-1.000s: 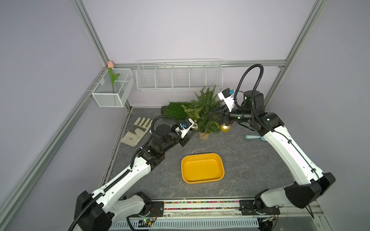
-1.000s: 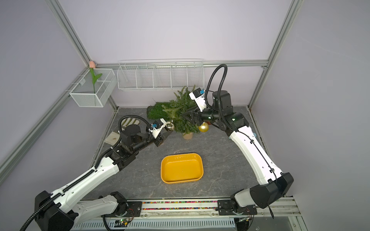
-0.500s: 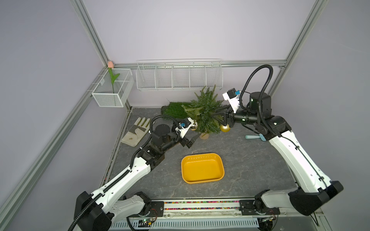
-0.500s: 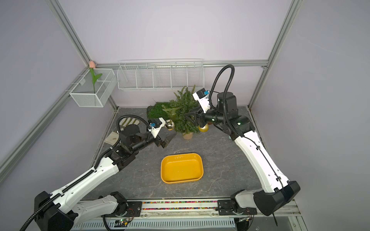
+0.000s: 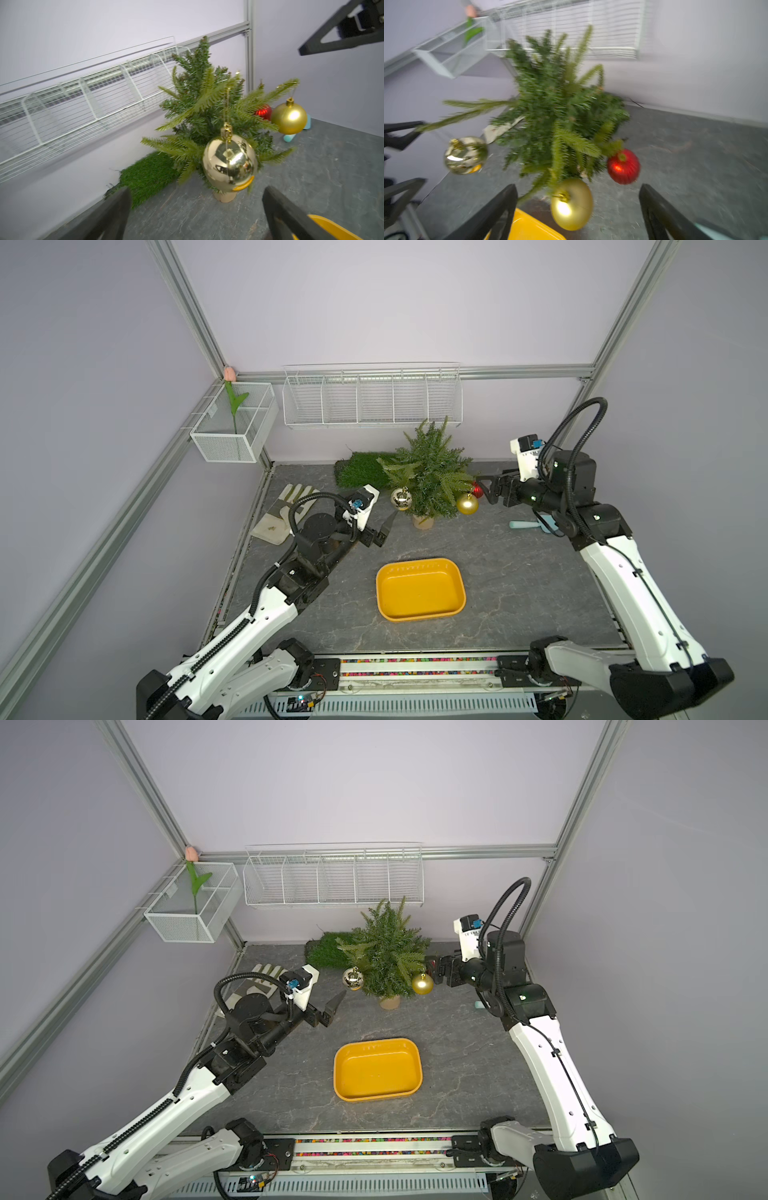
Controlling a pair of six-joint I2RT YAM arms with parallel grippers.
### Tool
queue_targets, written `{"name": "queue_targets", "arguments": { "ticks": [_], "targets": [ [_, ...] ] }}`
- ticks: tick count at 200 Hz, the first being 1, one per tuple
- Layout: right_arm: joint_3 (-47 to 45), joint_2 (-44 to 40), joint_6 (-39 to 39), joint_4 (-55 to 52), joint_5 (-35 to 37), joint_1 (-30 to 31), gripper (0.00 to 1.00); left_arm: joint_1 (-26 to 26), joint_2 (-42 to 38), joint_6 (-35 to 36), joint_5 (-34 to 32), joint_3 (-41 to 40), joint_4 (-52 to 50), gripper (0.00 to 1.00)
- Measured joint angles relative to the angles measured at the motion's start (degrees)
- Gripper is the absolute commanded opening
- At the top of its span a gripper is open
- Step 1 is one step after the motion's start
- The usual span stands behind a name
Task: Decorate the small christmas tree with ornaments
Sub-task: Hang an ornament on the christmas tree, then reset both arms
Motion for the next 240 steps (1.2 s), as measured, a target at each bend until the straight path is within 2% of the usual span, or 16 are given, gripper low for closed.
{"name": "queue_targets", "arguments": {
  "ticks": [25, 43, 71, 85, 108, 127, 150, 170, 187, 219, 240],
  "targets": [
    [-8.11, -2.49, 0.37, 2.32, 9.77, -4.17, 0.89, 1.51, -2.10, -1.44, -9.81, -3.72, 0.11, 0.99],
    [-15.21, -3.26, 0.83, 6.01, 16.48, -7.39, 0.90, 5.53, -2.36, -3.43, -15.78, -7.15, 0.04, 0.99],
    [-31.12, -2.62, 1.01, 18.58, 23.91, -11.41, 0.89, 12.41, 0.55, -5.35, -23.58, -13.44, 3.26, 0.99],
    [-38.75, -0.17, 1.01, 25.38, 25.99, -11.80, 0.90, 14.82, 3.50, -5.44, -25.33, -17.22, 7.21, 0.99],
    [-47.17, 4.72, 0.87, 36.87, 27.58, -11.78, 0.89, 18.47, 9.18, -5.49, -25.57, -22.86, 15.02, 0.99],
    [-52.98, 8.85, -0.22, 50.49, 28.39, -11.78, 0.89, 21.92, 14.49, -6.40, -24.04, -26.56, 23.89, 0.99],
    [-54.73, 12.92, -2.05, 60.81, 28.52, -11.78, 0.89, 26.49, 22.08, -7.98, -21.40, -30.01, 36.13, 0.99],
    [-55.93, 17.77, -3.96, 72.57, 27.89, -11.52, 0.89, 28.41, 28.70, -8.41, -18.78, -30.38, 44.04, 0.99],
    [-56.00, 21.20, -5.25, 76.59, 28.13, -10.51, 0.89, 29.55, 35.04, -8.61, -16.79, -30.01, 50.82, 0.99],
    [-55.95, 21.57, -6.34, 79.78, 28.37, -9.75, 0.89, 32.04, 35.58, -10.27, -12.92, -26.34, 46.75, 0.99],
    [-55.95, 21.55, -6.58, 80.96, 28.65, -9.75, 0.89, 33.38, 35.58, -11.50, -12.35, -23.89, 47.71, 0.99]
  ]
}}
